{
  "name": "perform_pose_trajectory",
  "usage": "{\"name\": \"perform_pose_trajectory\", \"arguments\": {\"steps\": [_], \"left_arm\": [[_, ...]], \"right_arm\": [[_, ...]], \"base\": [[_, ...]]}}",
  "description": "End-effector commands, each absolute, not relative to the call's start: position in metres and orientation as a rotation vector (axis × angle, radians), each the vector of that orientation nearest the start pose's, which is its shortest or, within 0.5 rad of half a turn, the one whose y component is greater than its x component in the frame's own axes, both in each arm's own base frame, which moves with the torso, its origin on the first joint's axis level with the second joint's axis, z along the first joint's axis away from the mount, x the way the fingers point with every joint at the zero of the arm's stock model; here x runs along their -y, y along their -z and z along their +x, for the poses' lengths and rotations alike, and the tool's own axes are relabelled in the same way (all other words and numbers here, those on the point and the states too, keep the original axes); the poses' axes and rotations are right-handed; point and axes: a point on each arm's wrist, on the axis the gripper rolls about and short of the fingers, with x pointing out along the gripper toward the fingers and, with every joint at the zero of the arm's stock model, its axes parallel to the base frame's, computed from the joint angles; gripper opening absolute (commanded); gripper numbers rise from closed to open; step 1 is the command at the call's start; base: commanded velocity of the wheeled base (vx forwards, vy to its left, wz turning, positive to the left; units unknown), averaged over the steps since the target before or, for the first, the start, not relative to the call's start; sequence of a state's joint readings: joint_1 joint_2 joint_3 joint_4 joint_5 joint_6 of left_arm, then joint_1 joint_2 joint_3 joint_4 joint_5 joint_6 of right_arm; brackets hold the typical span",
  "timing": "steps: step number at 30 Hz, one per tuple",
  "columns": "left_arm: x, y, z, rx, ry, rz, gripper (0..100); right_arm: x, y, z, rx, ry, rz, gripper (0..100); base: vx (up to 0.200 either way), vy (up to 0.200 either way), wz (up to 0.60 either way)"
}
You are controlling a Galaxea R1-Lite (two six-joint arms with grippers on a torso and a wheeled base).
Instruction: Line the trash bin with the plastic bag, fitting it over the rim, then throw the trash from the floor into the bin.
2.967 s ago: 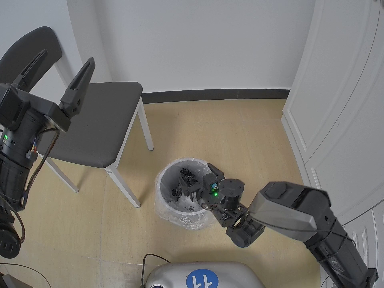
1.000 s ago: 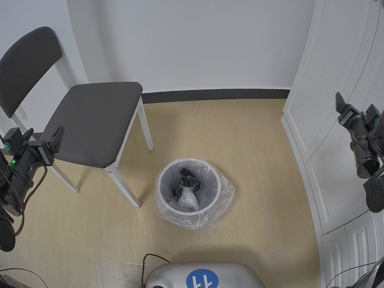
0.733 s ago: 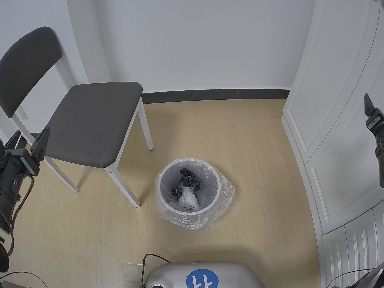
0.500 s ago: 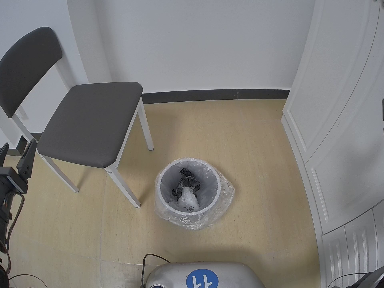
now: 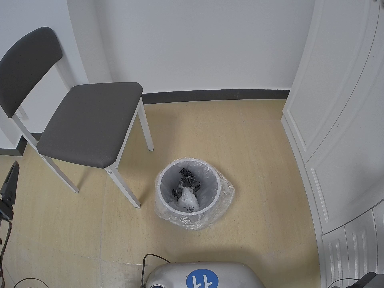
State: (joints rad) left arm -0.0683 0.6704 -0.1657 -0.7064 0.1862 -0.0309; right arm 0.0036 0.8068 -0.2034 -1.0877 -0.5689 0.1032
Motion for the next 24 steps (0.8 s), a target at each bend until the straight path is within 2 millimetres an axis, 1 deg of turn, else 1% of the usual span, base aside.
{"name": "perform_pose_trajectory", "arguments": {"steps": [1, 6, 8, 11, 13, 16, 20, 22, 24], "left_arm": [[-0.004, -0.193, 0.005, 0.343, -0.106, -0.080, 100], [-0.005, -0.179, -0.015, 0.352, -0.101, -0.084, 100], [-0.006, -0.179, -0.019, 0.367, -0.097, -0.104, 100], [-0.006, -0.185, -0.023, 0.398, -0.092, -0.145, 100], [-0.006, -0.193, -0.027, 0.431, -0.095, -0.168, 100], [-0.006, -0.199, -0.032, 0.462, -0.099, -0.179, 100], [-0.007, -0.203, -0.047, 0.532, -0.101, -0.183, 100], [-0.008, -0.206, -0.054, 0.546, -0.105, -0.185, 100], [-0.009, -0.209, -0.063, 0.563, -0.110, -0.189, 100]], "right_arm": [[0.012, -0.216, 0.014, 0.586, 0.507, 0.279, 100], [0.012, -0.205, -0.006, 0.634, 0.510, 0.285, 100], [0.012, -0.200, -0.011, 0.646, 0.512, 0.282, 100], [0.012, -0.194, -0.014, 0.652, 0.504, 0.281, 100], [0.012, -0.186, -0.016, 0.647, 0.499, 0.278, 100], [0.012, -0.178, -0.021, 0.661, 0.499, 0.282, 100], [0.012, -0.166, -0.036, 0.726, 0.493, 0.290, 100], [0.012, -0.159, -0.042, 0.724, 0.497, 0.274, 100], [0.012, -0.147, -0.049, 0.705, 0.489, 0.254, 100]], "base": [[0.000, 0.000, 0.00], [0.000, 0.000, 0.00], [0.000, 0.000, 0.00], [0.000, 0.000, 0.00], [0.000, 0.000, 0.00], [0.000, 0.000, 0.00], [0.000, 0.000, 0.00], [0.000, 0.000, 0.00], [0.000, 0.000, 0.00]]}}
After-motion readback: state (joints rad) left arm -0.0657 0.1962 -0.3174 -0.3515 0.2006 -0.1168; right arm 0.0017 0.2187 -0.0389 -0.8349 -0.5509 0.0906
